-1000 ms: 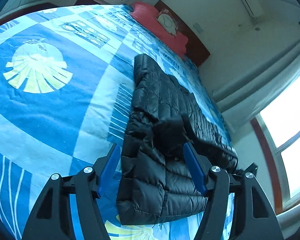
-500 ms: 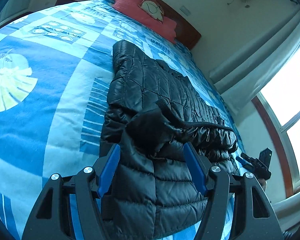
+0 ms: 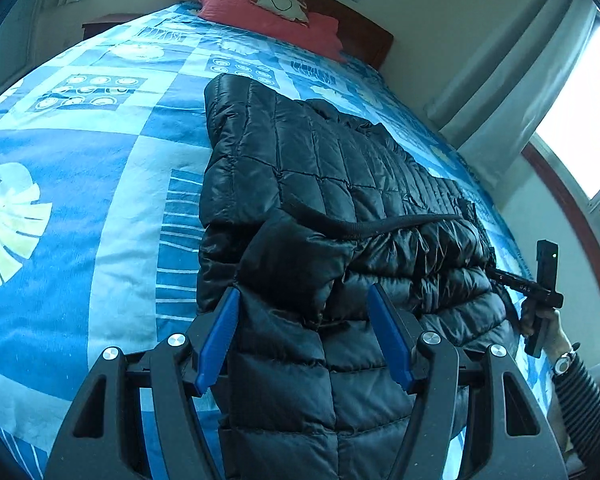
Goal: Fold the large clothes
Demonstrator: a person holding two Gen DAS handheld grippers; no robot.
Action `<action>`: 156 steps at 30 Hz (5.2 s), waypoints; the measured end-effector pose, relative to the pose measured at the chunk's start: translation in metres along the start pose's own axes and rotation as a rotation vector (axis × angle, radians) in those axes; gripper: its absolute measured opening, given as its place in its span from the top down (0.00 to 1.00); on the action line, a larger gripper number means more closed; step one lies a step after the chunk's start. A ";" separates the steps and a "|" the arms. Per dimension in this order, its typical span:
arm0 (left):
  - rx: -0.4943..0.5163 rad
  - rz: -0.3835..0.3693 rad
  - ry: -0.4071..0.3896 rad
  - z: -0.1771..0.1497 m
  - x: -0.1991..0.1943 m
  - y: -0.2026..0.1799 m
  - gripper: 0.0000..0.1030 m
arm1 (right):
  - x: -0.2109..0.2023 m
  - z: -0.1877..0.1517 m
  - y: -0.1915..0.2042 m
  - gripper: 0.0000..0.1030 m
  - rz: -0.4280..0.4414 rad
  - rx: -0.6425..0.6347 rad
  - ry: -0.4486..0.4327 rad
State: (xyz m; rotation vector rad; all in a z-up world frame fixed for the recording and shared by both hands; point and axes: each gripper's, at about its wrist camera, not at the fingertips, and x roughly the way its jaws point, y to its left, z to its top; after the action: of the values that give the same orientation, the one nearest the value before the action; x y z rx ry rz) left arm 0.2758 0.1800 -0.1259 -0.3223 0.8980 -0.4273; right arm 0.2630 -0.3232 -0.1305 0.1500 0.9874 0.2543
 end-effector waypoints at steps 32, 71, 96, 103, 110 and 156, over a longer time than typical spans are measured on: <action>0.139 0.072 0.025 0.018 0.014 -0.006 0.31 | -0.002 -0.011 -0.001 0.79 0.005 0.012 -0.059; 0.234 0.528 -0.166 0.213 0.088 -0.053 0.85 | 0.029 0.210 0.015 0.89 -0.291 0.035 -0.293; 0.103 0.576 -0.040 0.199 0.179 0.008 0.62 | 0.127 0.198 -0.019 0.46 -0.420 0.104 -0.128; 0.072 0.552 -0.111 0.171 0.099 0.004 0.29 | 0.051 0.143 -0.030 0.41 -0.374 0.195 -0.167; -0.118 0.480 -0.147 0.081 0.022 0.019 0.29 | 0.002 0.060 -0.039 0.40 -0.311 0.299 -0.159; 0.146 0.480 -0.091 0.127 0.170 -0.104 0.24 | 0.099 0.131 0.114 0.32 -0.244 0.032 -0.199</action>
State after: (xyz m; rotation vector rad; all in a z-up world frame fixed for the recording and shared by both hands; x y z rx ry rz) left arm 0.4485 0.0189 -0.1211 0.0130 0.8178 -0.0322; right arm 0.4089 -0.1876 -0.1117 0.0805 0.8026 -0.0005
